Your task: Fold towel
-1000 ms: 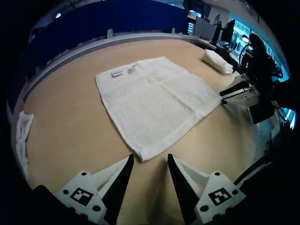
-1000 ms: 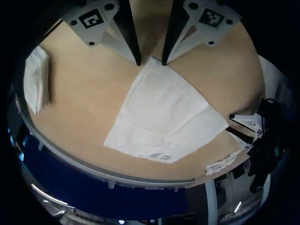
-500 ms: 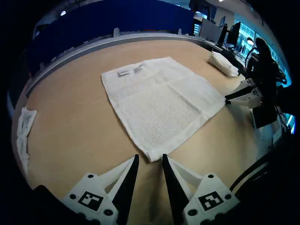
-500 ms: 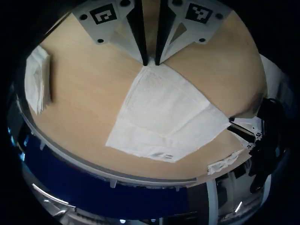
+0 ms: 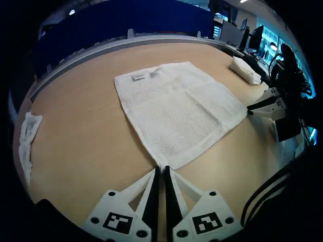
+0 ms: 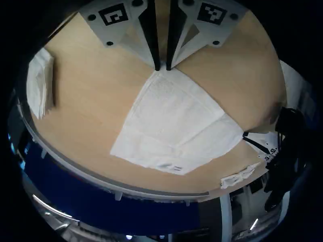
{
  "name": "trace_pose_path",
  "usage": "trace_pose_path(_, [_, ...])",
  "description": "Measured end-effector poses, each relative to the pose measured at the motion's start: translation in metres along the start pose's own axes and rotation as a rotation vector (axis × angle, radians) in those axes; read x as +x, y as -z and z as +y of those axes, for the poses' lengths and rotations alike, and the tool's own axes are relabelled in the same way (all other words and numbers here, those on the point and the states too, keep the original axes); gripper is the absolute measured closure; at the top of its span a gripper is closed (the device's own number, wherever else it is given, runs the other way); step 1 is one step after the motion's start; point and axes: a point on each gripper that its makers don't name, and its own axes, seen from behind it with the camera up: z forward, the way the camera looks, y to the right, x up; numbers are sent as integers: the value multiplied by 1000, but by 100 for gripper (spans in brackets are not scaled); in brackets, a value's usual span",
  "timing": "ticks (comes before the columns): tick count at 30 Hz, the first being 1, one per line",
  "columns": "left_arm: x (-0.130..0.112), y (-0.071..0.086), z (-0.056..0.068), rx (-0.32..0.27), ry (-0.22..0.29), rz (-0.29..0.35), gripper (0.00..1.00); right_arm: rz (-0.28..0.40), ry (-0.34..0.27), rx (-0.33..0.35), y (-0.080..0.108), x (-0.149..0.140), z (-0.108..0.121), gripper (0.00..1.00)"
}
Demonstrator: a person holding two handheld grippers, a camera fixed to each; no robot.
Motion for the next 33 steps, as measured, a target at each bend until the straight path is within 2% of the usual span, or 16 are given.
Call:
trace_pose_path(6, [5, 5, 2, -14, 18, 3, 91, 9, -6, 2, 3, 7, 0, 88])
trace_pose_path(15, [21, 21, 2, -31, 72, 31, 92, 39, -7, 3, 16, 27, 2, 88])
trace_pose_path(26, [44, 55, 8, -53, 149, 72, 92, 91, -10, 13, 47, 61, -1, 88])
trace_pose_path(33, [56, 80, 18, -86, 216, 88, 92, 123, -23, 30, 72, 79, -8, 89])
